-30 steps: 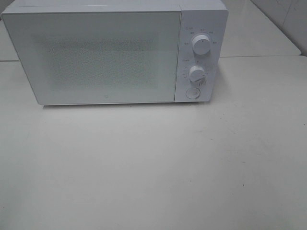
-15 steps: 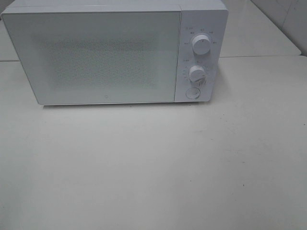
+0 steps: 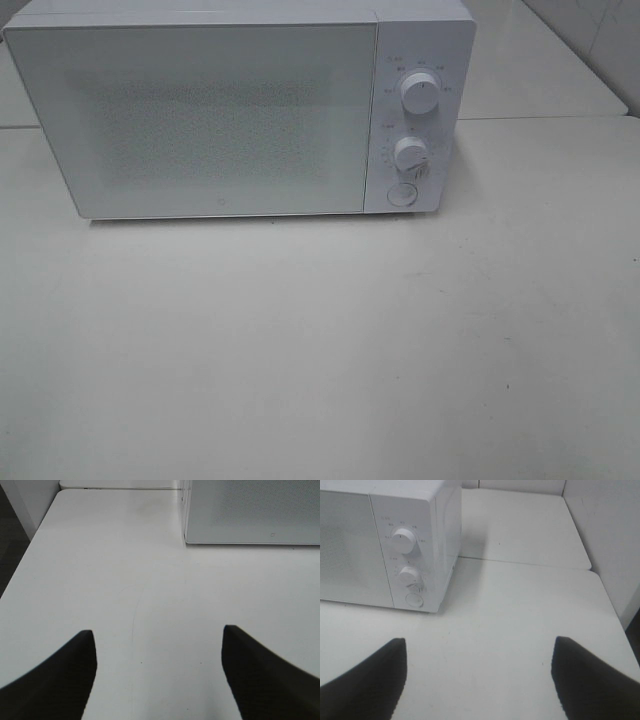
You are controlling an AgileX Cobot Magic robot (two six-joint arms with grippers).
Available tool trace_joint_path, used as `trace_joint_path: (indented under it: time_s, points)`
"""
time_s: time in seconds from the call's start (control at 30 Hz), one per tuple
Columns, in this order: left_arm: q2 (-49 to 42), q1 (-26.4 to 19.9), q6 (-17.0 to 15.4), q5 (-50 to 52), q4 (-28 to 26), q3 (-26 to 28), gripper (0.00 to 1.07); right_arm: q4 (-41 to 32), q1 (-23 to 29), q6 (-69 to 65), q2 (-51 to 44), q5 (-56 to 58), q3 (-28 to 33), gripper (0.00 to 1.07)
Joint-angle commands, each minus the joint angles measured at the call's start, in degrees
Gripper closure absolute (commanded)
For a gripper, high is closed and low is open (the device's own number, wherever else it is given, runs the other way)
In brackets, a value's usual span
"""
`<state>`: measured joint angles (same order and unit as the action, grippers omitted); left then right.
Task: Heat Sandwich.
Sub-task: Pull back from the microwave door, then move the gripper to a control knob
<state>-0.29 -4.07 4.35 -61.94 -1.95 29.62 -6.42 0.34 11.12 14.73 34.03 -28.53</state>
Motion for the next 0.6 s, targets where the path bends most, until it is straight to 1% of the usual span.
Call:
trace_joint_path:
  time_s: [0.03, 0.1, 0.23, 0.3, 0.33, 0.4, 0.43, 0.47, 0.6]
  points:
    - [-1.4, -0.2, -0.6, 0.7, -0.3, -0.1, 0.39, -2.2, 0.6, 4.9, 3.4, -7.1, 0.8, 0.30]
    - [-1.4, -0.2, -0.6, 0.7, -0.3, -0.1, 0.39, -2.4, 1.3, 5.3, 4.4, -8.7, 1.1, 0.30]
    - [-1.4, -0.2, -0.6, 0.7, -0.3, -0.1, 0.39, -2.5, 5.7, 6.1, 9.3, -17.5, 2.2, 0.30]
    - [-1.4, -0.2, -0.6, 0.7, -0.3, -0.1, 0.39, -2.5, 6.5, 6.1, 10.4, -18.9, 2.2, 0.30]
    - [-1.4, -0.2, -0.6, 0.7, -0.3, -0.1, 0.39, -2.5, 8.2, 6.1, 12.9, -22.0, 2.2, 0.31]
    - [-1.4, -0.2, -0.6, 0.7, -0.3, -0.1, 0.39, -2.5, 9.7, 6.1, 16.2, -25.0, 2.2, 0.31]
    - [-1.4, -0.2, -0.6, 0.7, -0.3, -0.1, 0.39, -2.5, 9.7, 6.1, 16.2, -25.0, 2.2, 0.31]
    - [-1.4, -0.2, -0.6, 0.7, -0.3, -0.1, 0.39, -2.5, 10.8, 6.0, 19.5, -27.8, 2.2, 0.31]
    - [-1.4, -0.2, -0.6, 0.7, -0.3, -0.1, 0.39, -2.5, 12.0, 6.0, 24.3, -31.5, 2.2, 0.31]
